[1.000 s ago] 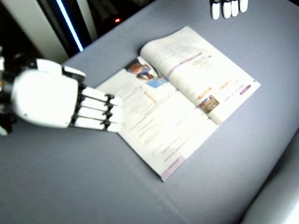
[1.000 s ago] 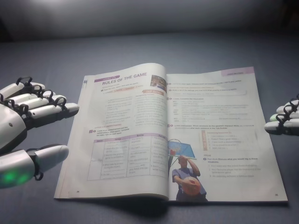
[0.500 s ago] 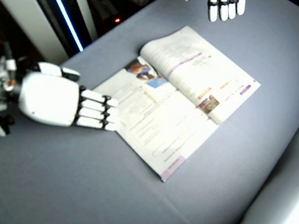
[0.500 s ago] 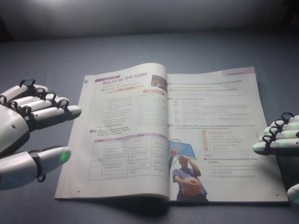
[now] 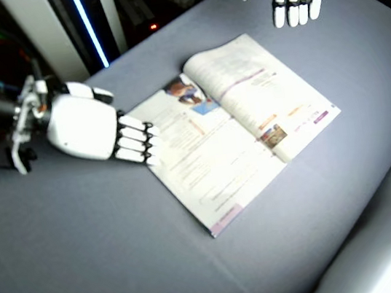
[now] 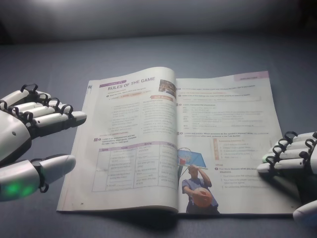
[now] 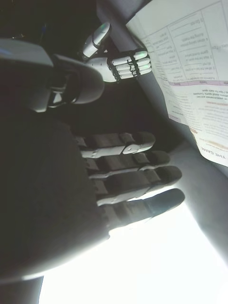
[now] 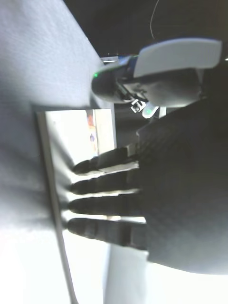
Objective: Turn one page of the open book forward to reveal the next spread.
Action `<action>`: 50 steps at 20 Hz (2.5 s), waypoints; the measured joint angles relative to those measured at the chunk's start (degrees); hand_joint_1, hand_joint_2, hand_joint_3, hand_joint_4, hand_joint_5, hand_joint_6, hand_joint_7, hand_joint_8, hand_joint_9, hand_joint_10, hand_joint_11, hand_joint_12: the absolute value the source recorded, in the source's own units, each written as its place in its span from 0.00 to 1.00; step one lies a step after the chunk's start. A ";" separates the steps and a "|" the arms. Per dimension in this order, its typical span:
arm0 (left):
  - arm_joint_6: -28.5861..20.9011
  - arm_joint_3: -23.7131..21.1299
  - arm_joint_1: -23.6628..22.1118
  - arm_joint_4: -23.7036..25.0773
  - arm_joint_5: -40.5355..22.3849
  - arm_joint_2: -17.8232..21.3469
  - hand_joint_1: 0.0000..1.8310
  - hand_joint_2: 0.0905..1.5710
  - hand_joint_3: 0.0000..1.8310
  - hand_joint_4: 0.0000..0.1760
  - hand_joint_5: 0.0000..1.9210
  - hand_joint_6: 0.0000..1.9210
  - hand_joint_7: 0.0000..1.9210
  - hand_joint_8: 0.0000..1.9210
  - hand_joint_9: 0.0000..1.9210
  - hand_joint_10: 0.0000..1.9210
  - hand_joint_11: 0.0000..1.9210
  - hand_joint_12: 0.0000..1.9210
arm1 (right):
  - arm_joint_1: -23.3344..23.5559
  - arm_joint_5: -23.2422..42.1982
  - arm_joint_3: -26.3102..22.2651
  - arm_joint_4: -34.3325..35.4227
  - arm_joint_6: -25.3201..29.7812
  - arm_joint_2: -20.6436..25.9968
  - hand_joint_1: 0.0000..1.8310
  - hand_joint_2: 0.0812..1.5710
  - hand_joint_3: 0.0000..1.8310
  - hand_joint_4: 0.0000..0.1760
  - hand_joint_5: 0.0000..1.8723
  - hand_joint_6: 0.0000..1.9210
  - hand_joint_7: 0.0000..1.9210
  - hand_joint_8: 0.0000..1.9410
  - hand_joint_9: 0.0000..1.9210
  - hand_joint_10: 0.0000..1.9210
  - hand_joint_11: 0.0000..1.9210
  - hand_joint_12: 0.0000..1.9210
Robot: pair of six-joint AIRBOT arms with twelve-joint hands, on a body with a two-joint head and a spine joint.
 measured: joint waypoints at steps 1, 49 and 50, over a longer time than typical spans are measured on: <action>0.00 0.00 0.00 0.00 -0.02 0.00 0.00 0.88 0.00 0.45 0.19 0.00 0.19 0.00 0.18 0.00 0.01 0.28 | 0.00 0.24 0.13 0.02 0.02 -0.22 0.00 0.77 0.00 0.00 0.09 0.01 0.08 0.01 0.07 0.00 0.05 0.03; -0.04 2.40 -0.44 -3.23 -5.31 3.04 0.00 0.93 0.01 0.29 0.15 0.00 0.15 0.00 0.09 0.00 0.01 0.05 | 18.69 13.99 12.66 -8.76 -0.07 -34.62 0.00 0.81 0.00 0.00 0.56 0.01 0.54 0.00 0.49 0.01 0.22 0.38; -0.07 2.45 -0.48 -3.04 -5.31 3.08 0.00 0.94 0.01 0.21 0.16 0.00 0.15 0.00 0.09 0.00 0.02 0.05 | 18.69 15.10 12.66 -9.31 -0.07 -34.62 0.00 0.82 0.00 0.00 0.59 0.02 0.58 0.02 0.52 0.02 0.23 0.40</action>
